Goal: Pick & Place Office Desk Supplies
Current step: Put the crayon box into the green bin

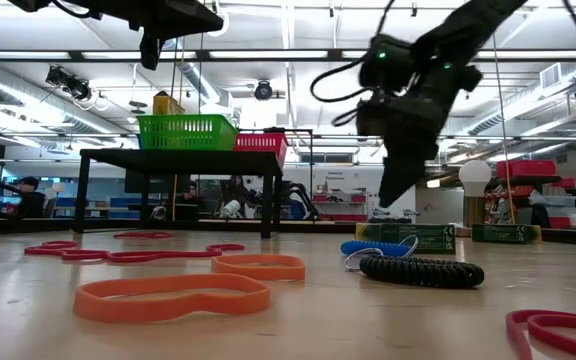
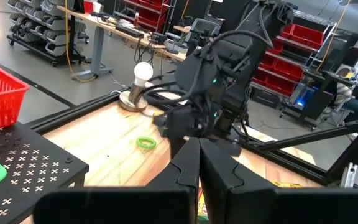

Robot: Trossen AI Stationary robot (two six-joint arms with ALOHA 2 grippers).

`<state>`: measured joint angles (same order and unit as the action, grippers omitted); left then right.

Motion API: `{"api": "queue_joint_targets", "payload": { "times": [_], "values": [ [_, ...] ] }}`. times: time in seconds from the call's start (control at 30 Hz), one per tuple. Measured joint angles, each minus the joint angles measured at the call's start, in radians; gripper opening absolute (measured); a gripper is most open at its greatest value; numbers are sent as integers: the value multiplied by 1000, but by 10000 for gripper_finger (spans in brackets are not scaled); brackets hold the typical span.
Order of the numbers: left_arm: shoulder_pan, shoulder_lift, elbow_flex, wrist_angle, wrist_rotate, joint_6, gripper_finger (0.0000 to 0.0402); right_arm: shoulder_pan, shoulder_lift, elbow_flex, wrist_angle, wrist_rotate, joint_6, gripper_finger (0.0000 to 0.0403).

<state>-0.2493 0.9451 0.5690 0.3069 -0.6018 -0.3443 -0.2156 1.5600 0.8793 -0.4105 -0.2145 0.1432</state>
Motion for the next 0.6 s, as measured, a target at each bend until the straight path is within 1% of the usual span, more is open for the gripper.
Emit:
{"api": "queue_joint_targets", "payload": {
  "times": [0.13,0.2,0.33,0.47,0.6],
  "values": [
    [0,0,0,-8,0,-7,9,0,94,64,-53,-14,-100,185],
    [0,0,0,-13,0,-8,9,0,134,92,-68,-19,-125,185],
    [0,0,0,-23,0,-7,9,0,187,115,-111,-47,-173,171],
    [0,0,0,-28,0,-7,9,0,199,117,-107,-77,-186,130],
    [0,0,0,-29,0,-6,9,0,200,117,-110,-83,-192,69]
  ]
}}
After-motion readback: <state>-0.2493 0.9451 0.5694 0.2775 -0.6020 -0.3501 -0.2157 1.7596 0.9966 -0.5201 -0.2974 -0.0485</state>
